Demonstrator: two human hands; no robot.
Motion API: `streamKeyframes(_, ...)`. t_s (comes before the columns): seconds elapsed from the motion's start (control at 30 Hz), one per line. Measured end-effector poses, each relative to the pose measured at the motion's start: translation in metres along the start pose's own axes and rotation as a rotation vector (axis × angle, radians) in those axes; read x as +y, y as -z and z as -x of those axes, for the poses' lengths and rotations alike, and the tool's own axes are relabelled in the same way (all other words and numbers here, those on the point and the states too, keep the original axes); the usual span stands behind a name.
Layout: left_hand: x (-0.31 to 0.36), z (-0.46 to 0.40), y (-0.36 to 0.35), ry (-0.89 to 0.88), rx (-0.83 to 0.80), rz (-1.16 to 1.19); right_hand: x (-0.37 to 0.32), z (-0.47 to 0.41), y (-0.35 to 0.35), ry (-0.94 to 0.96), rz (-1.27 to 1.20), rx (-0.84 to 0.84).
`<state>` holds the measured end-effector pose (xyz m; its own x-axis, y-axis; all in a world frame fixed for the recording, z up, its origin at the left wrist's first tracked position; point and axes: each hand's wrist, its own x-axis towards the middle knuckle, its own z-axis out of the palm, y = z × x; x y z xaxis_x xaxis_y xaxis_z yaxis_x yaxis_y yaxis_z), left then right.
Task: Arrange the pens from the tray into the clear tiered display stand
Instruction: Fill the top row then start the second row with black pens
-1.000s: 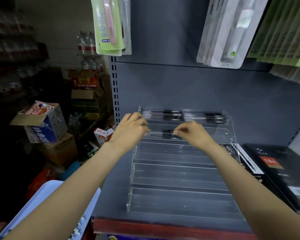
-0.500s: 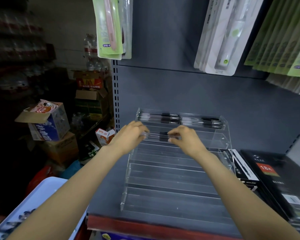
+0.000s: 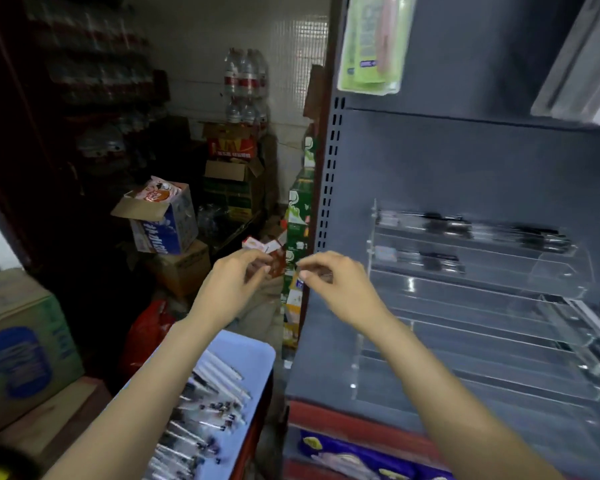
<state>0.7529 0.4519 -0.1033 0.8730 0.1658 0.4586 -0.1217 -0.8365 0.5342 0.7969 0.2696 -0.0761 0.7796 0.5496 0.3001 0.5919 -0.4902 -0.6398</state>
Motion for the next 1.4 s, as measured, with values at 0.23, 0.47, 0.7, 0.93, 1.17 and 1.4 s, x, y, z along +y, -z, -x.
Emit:
streamKeyframes(0.23,-0.147,0.047,0.021,0.243,-0.223,0.029,-0.03,-0.03,-0.169,-0.23,0.014,-0.249)
streamKeyframes(0.47,-0.247,0.084,0.0,0.376,-0.493,0.017,0.001,-0.019,-0.279,-0.456,0.155,-0.439)
streamKeyframes(0.7,-0.277,0.1,-0.027,0.309,-0.709,0.008,0.022,-0.009,-0.315,-0.521,0.292,-0.492)
streamKeyframes(0.93,-0.287,0.093,-0.034,0.341,-0.771,0.115,0.028,-0.017,-0.315,-0.582,0.25,-0.509)
streamKeyframes(1.17,-0.29,0.092,-0.034,0.424,-0.687,0.373,0.033,-0.012,-0.31,-0.602,0.167,-0.427)
streamKeyframes(1.4,-0.258,0.075,-0.015,0.697,-0.456,0.882,0.016,-0.013,-0.274,-0.6,-0.091,-0.281)
